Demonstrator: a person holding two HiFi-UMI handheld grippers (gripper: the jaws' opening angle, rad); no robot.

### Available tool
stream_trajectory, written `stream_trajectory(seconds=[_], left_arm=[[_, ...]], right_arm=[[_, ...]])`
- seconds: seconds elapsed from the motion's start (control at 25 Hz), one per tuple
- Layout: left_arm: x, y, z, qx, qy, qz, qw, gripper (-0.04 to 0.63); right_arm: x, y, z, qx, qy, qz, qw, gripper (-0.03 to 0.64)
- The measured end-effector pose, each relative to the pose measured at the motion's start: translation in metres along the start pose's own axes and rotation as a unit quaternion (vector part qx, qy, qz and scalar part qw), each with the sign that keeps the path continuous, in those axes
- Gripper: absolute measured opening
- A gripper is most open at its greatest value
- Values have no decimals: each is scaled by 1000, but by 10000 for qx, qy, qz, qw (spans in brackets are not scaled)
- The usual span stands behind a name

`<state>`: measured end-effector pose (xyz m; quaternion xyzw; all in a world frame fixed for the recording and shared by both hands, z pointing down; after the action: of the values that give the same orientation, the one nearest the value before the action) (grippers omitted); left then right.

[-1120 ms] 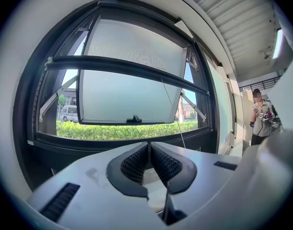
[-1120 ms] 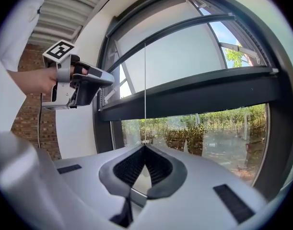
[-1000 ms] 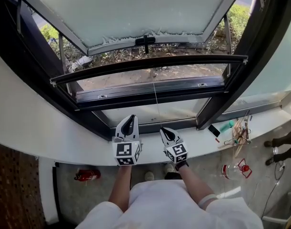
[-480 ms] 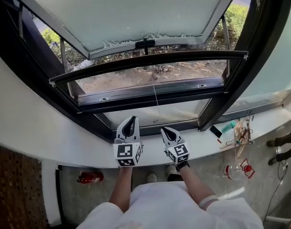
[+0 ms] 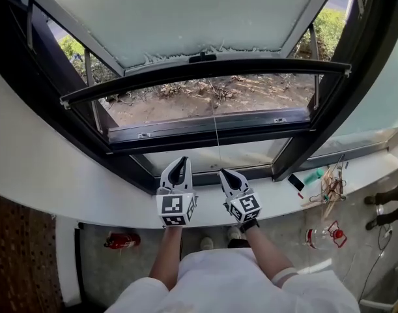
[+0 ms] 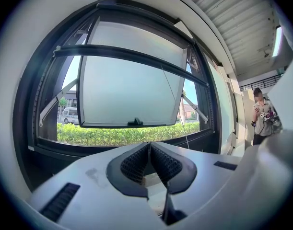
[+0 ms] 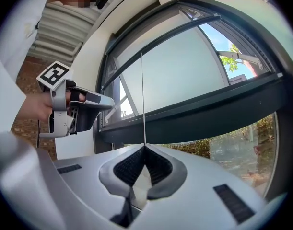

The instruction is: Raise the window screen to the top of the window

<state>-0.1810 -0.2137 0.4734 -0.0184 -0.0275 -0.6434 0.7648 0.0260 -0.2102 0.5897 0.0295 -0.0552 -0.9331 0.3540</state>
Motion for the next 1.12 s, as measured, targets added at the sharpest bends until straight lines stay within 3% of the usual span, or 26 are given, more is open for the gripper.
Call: stream_trajectory(seconds=[0.24, 0.8, 1.12], left_arm=[[1, -2, -1, -52, 7, -48, 10000, 17], [11, 5, 12, -50, -177, 93, 9998, 17], [18, 13, 6, 11, -76, 198, 9998, 17]], right_arm=[[4, 4, 2, 331, 146, -126, 9993, 3], [12, 15, -5, 237, 197, -189, 9993, 3], [17, 21, -8, 243, 257, -229, 9991, 3]])
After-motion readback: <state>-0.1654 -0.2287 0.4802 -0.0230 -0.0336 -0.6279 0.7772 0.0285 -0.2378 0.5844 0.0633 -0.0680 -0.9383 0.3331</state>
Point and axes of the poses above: the fingertips, and each gripper's own axes: x forward along the fingers, y to its right, z out of its underside, the point moved 10 cm from there along -x, backward along the fingers, and after that the axes turned 13 degrees about -z, right-handed, at the moved point
